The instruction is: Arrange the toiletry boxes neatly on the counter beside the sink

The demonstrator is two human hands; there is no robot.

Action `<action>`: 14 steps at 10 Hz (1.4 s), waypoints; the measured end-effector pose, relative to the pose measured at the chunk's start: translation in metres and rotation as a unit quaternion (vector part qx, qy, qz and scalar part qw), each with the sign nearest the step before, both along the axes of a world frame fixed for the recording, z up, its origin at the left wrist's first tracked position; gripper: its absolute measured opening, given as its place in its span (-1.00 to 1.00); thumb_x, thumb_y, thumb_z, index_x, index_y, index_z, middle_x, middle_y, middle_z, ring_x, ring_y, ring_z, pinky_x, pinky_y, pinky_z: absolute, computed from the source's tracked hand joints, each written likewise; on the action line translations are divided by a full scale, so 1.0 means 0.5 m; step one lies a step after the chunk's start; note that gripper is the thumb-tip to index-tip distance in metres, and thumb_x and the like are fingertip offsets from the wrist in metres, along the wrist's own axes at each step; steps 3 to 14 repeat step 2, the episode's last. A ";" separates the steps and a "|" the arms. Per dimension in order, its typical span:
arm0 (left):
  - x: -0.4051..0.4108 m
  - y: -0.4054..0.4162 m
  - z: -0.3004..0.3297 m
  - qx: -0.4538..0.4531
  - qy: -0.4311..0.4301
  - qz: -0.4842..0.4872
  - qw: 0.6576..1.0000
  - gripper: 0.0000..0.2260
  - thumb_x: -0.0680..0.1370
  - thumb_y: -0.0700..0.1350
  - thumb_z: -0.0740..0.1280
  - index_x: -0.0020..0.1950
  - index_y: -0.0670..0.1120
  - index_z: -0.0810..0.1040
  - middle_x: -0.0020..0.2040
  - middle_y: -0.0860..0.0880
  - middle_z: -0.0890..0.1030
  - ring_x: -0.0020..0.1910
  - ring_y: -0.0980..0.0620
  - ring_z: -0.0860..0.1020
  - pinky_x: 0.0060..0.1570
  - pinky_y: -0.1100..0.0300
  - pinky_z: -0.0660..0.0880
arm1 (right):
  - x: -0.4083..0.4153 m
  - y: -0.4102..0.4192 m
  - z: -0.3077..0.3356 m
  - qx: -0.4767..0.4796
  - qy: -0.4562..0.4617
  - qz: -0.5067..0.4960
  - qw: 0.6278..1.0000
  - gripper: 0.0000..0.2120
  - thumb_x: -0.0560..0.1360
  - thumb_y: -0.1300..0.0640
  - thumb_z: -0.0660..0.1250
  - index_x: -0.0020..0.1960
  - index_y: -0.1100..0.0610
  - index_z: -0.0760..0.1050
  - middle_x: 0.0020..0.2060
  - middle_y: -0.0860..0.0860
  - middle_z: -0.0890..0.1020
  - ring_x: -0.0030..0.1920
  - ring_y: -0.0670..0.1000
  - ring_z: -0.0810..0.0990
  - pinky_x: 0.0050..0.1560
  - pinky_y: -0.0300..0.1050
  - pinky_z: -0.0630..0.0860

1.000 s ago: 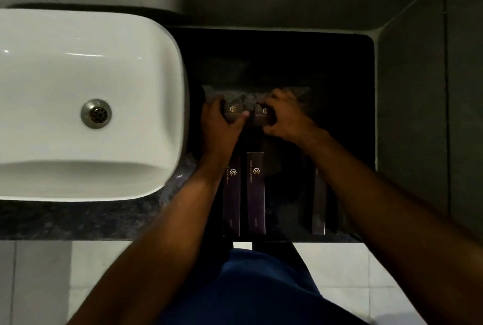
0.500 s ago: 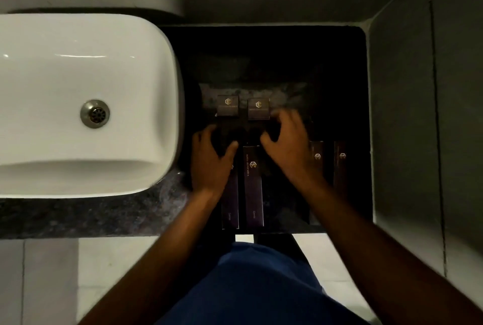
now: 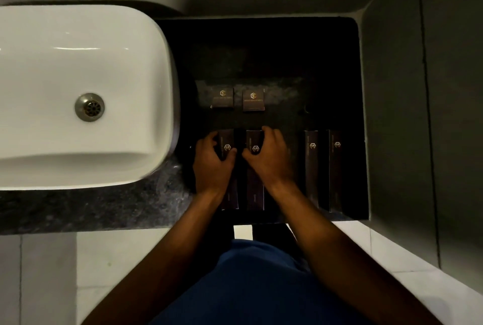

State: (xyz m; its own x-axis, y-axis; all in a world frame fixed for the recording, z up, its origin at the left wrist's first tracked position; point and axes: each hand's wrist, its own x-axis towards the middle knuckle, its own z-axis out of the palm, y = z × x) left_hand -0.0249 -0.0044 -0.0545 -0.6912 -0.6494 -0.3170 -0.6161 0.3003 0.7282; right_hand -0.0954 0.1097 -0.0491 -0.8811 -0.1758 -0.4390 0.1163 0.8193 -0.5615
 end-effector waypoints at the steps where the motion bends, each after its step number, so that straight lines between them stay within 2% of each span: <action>1: -0.002 0.006 0.005 0.012 0.009 0.005 1.000 -0.55 0.43 -0.07 0.46 0.29 0.03 0.44 0.15 0.00 0.48 0.04 0.15 0.47 -0.08 0.47 0.30 | -0.007 -0.001 0.012 -0.001 0.006 0.008 1.000 -0.30 0.35 -0.02 0.53 0.39 0.10 0.34 0.26 0.08 0.45 0.19 0.15 0.53 0.11 0.08 0.57; 2: 0.003 0.007 0.008 0.013 0.022 0.031 0.999 -0.51 0.42 -0.03 0.48 0.30 0.01 0.43 0.19 -0.01 0.46 0.08 0.13 0.47 -0.06 0.49 0.30 | -0.002 -0.002 0.019 -0.017 0.003 -0.010 1.000 -0.26 0.36 -0.06 0.51 0.44 0.07 0.29 0.30 0.07 0.43 0.23 0.15 0.51 0.14 0.08 0.54; 14: 0.003 0.007 0.008 0.013 0.022 0.031 0.999 -0.51 0.42 -0.03 0.48 0.30 0.01 0.43 0.19 -0.01 0.46 0.08 0.13 0.47 -0.06 0.49 0.30 | -0.002 -0.002 0.019 -0.017 0.003 -0.010 1.000 -0.26 0.36 -0.06 0.51 0.44 0.07 0.29 0.30 0.07 0.43 0.23 0.15 0.51 0.14 0.08 0.54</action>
